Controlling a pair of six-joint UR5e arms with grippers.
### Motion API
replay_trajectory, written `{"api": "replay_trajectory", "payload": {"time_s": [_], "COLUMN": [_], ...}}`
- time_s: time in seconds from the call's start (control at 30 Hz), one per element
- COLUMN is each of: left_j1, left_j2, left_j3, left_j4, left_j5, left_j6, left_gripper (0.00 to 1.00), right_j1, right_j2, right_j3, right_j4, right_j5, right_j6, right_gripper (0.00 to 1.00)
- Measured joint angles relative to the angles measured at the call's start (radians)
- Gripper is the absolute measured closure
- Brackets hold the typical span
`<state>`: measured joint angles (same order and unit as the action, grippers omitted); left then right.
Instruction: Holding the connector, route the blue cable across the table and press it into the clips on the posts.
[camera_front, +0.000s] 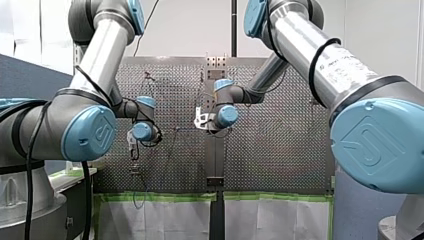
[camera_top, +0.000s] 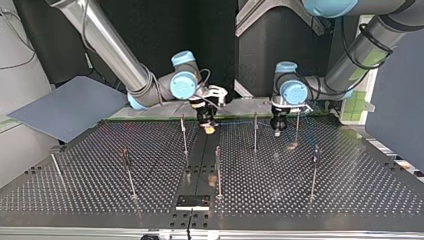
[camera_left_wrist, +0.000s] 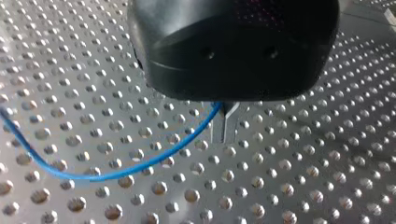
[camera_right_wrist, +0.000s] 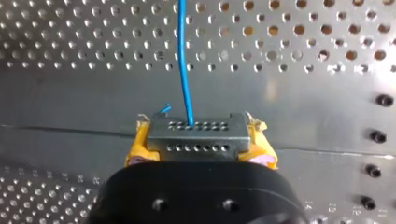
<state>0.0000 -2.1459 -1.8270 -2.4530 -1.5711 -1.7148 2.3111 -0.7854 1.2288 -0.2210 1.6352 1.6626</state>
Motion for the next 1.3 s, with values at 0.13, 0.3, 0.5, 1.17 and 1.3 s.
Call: {"api": "replay_trajectory", "payload": {"time_s": [0.13,0.3,0.5,1.17,1.3], "left_j1": [0.004,0.007,0.009,0.011,0.009], "left_j2": [-0.005,-0.005,-0.005,0.089,0.129], "left_j3": [0.019,0.029,0.029,-0.063,-0.104], "left_j4": [-0.009,-0.013,-0.02,-0.11,-0.072], "left_j5": [-0.001,-0.002,-0.005,-0.013,0.007], "left_j6": [-0.003,-0.007,-0.01,0.026,-0.012], "left_gripper": [0.94,0.71,0.27,0.0,0.0], "right_j1": [-0.008,-0.013,-0.015,-0.012,-0.011], "right_j2": [0.0,0.0,0.0,0.0,0.0], "right_j3": [-0.002,-0.008,-0.014,-0.014,-0.014], "right_j4": [0.0,-0.002,-0.003,0.001,0.003], "right_j5": [-0.007,-0.019,-0.032,-0.035,-0.035], "right_j6": [0.0,-0.001,-0.003,0.0,0.0], "right_gripper": [1.0,1.0,1.0,1.0,1.0]}}
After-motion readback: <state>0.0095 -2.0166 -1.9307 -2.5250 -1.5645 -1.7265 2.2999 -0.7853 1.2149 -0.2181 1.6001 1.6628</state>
